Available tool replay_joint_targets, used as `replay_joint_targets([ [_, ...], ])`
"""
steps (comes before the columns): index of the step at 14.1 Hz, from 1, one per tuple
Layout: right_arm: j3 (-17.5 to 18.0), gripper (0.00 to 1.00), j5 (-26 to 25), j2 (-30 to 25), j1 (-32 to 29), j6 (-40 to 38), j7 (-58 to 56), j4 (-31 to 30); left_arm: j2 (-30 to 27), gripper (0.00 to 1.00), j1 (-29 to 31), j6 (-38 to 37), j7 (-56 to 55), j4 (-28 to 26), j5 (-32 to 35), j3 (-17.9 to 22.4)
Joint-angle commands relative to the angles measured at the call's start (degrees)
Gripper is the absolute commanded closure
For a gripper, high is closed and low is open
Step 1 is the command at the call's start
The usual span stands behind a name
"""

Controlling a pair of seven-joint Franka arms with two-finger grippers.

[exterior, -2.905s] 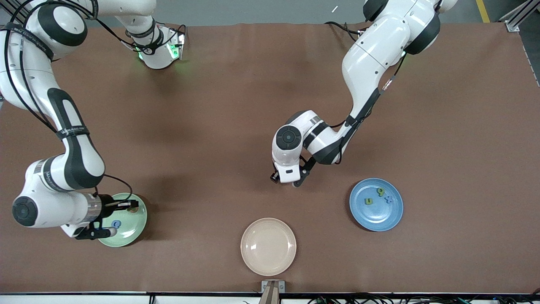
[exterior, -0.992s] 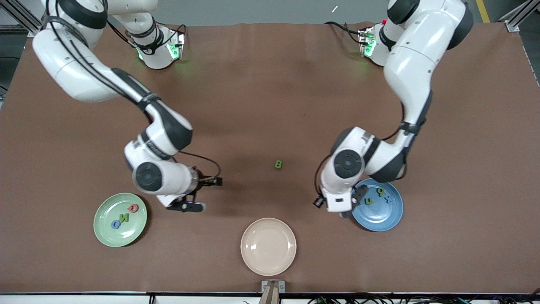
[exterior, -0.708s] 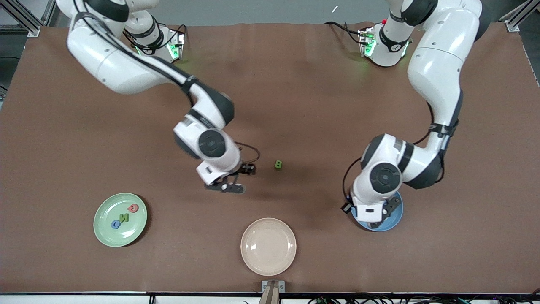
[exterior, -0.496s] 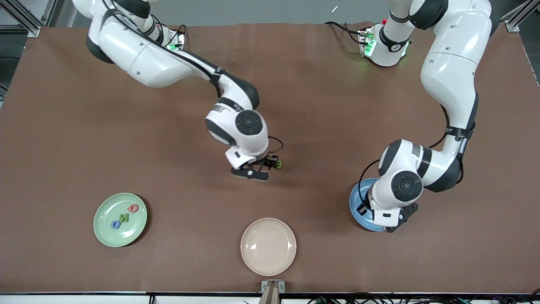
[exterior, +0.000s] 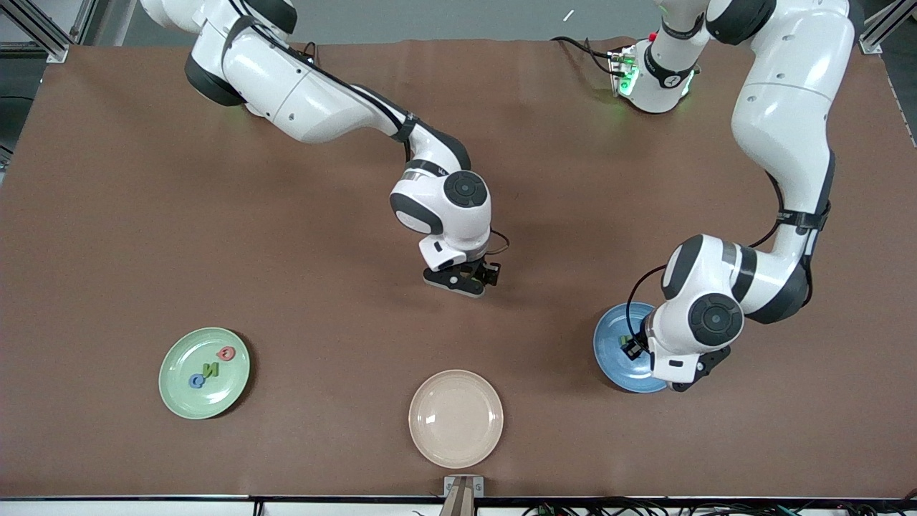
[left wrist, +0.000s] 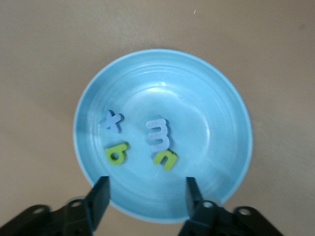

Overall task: Sort upper and lower case letters into plates
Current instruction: 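Release the m on the blue plate while the right gripper grasps green B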

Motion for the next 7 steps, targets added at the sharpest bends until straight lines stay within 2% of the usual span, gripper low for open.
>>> replay_joint_targets([
  [1, -1.78, 0.2, -1.01, 1.63, 2.06, 1.81, 3.03, 1.23, -8.62, 0.0, 0.08, -3.09, 3.32, -1.72, 0.03, -1.11],
  [3, -2.41, 0.29, -0.92, 1.54, 2.68, 1.37, 3.56, 1.15, -13.28, 0.0, 0.08, -4.58, 5.69, -1.46, 0.02, -1.46],
  [5, -2.41, 0.43, -0.4, 1.54, 2.95, 1.37, 4.61, 1.06, -17.59, 0.0, 0.17, -5.11, 7.37, -1.37, -0.15, -1.46],
  [7, -2.41, 0.64, 0.13, 1.46, 2.95, 1.02, 5.06, 1.06, -21.29, 0.0, 0.17, -9.05, 9.9, -1.29, 0.02, -1.46],
])
